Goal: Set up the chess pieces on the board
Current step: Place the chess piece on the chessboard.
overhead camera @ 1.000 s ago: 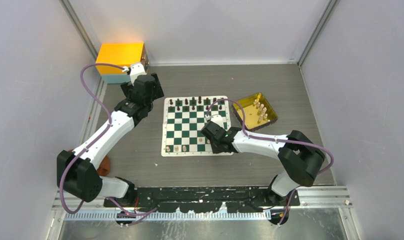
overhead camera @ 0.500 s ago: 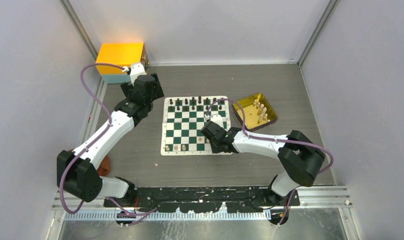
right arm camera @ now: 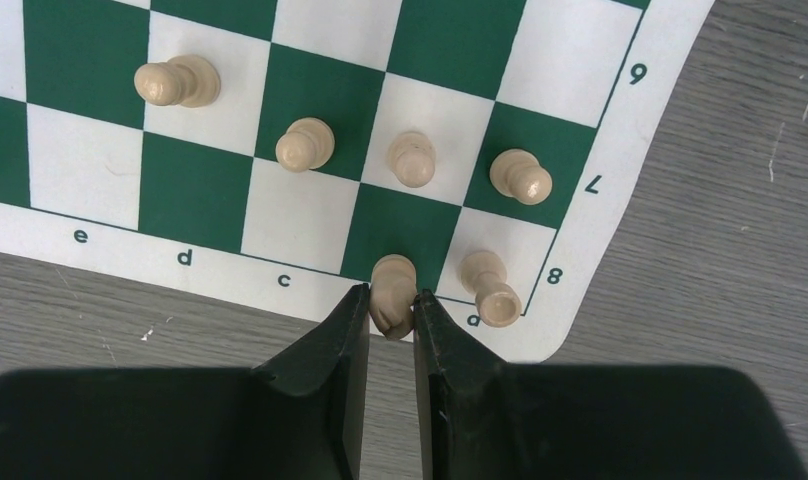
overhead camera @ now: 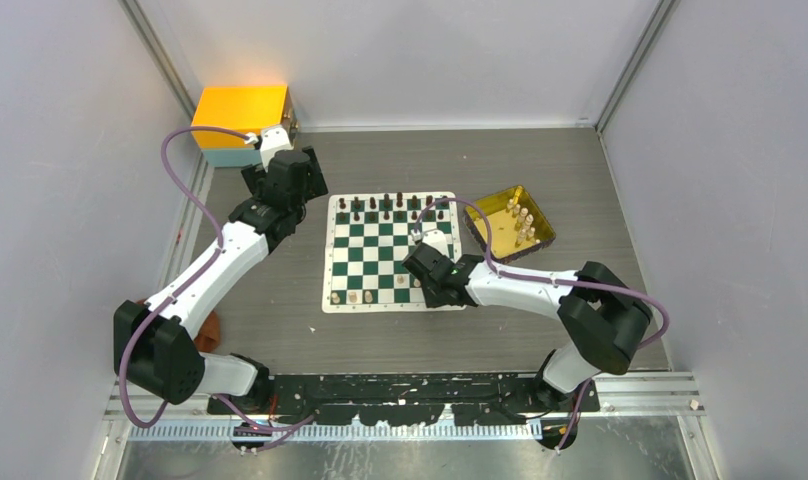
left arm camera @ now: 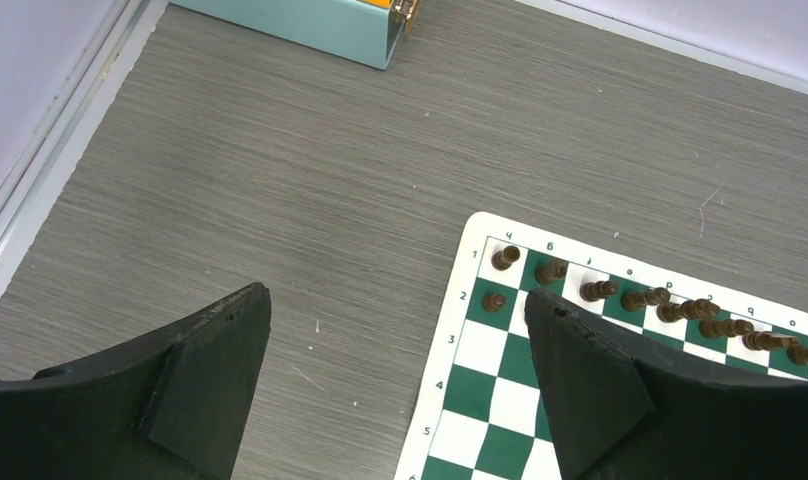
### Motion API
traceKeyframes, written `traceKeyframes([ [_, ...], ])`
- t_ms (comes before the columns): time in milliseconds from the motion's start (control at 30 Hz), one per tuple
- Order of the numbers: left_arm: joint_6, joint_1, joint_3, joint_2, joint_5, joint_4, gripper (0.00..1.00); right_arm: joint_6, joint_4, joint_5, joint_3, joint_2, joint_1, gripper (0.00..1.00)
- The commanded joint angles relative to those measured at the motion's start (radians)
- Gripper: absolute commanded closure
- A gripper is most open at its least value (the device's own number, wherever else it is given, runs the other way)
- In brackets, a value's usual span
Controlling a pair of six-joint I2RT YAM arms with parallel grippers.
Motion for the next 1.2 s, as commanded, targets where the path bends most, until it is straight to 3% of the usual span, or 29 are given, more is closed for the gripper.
traceKeyframes([
  [0, -0.007, -0.003, 0.007, -0.022, -0.002, 0.023, 0.02, 0.018, -0.06, 0.0, -0.008, -0.04, 0.007, 1.0],
  [1167, 0.0, -0.003, 0.016, 0.005, -0.007, 0.035, 0.02, -0.038, -0.068, -0.017, 0.113, -0.004, 0.007, 1.0],
])
